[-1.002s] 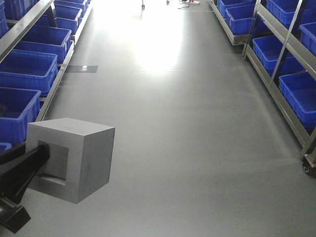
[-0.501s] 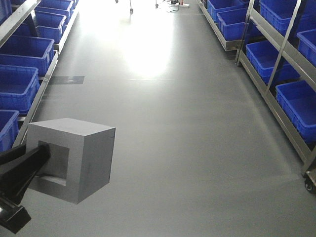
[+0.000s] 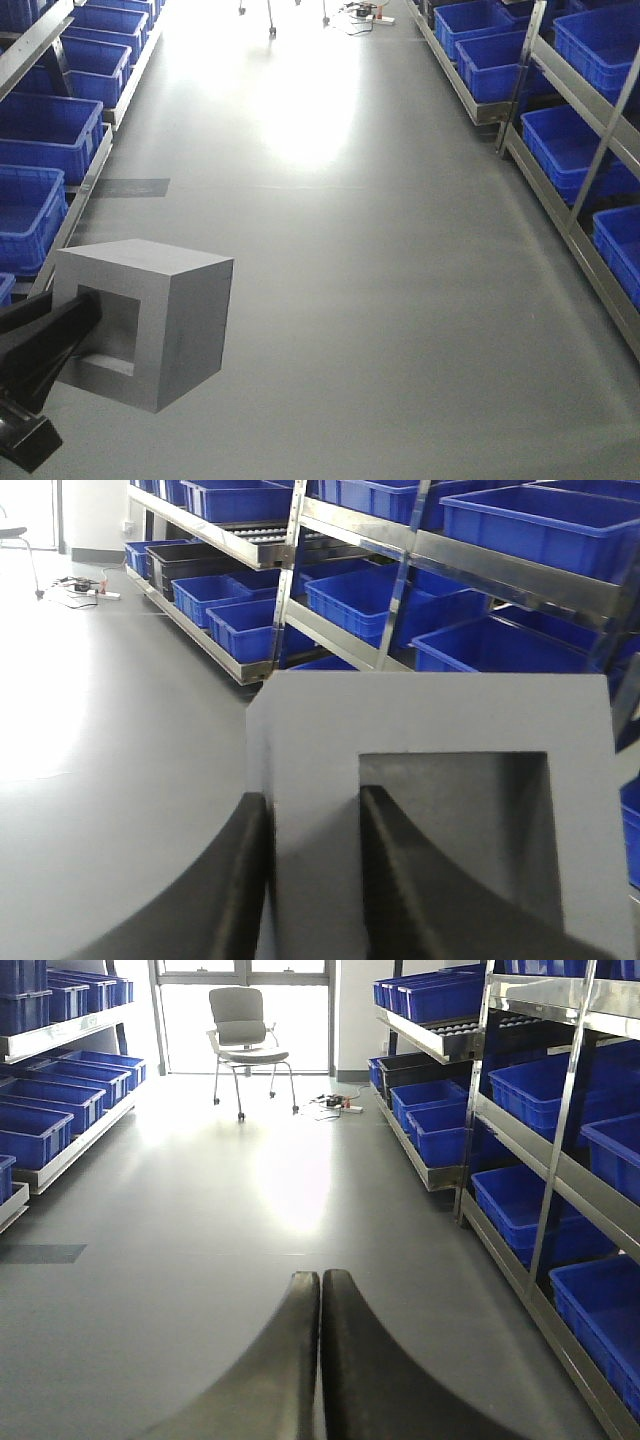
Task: Sort gray base to blue bin
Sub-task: 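Drive down the aisle between blue bin shelves carrying the block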
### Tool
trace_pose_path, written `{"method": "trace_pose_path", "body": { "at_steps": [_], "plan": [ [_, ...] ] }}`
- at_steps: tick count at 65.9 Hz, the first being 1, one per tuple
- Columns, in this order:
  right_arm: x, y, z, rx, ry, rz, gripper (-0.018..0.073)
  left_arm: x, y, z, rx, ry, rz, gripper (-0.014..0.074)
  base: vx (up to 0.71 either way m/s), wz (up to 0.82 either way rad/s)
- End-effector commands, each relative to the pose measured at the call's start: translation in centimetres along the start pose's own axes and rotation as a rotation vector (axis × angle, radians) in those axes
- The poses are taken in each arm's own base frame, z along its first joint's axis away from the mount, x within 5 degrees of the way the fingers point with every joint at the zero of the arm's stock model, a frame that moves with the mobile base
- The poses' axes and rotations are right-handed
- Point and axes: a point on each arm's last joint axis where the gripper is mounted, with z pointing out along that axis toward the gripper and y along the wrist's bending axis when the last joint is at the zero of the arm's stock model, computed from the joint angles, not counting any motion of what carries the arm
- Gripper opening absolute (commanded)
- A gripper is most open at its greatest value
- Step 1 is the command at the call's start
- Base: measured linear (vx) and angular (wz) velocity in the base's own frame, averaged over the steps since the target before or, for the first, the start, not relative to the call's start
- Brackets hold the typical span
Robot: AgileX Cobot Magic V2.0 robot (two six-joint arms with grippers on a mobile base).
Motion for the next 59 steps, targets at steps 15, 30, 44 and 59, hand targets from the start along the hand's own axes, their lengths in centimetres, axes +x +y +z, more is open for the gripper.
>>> {"method": "trace_pose_path", "body": {
  "at_steps": [15,30,44,59],
  "plan": [
    [-0.21,0.01,-0.02,0.002,-0.07,-0.012,-0.0009,-2.17,-0.4,-0.2,0.018,-0.143,-0.012,-0.0006,0.48,0.05],
    [-0.21,0.01,-0.02,0.002,-0.07,-0.012,-0.0009,-2.17,-0.4,-0.2,0.018,-0.143,-0.012,-0.0006,0.47,0.04],
    [-0.21,0.01,-0.02,0.002,-0.07,-0.012,-0.0009,-2.17,-0.4,-0.2,0.018,-0.143,-0.012,-0.0006,0.46,0.0],
    [-0.21,0.01,-0.02,0.002,-0.07,-0.012,-0.0009,-2.17,-0.4,-0.2,0.018,-0.143,-0.012,-0.0006,0.47,-0.04]
  ]
}}
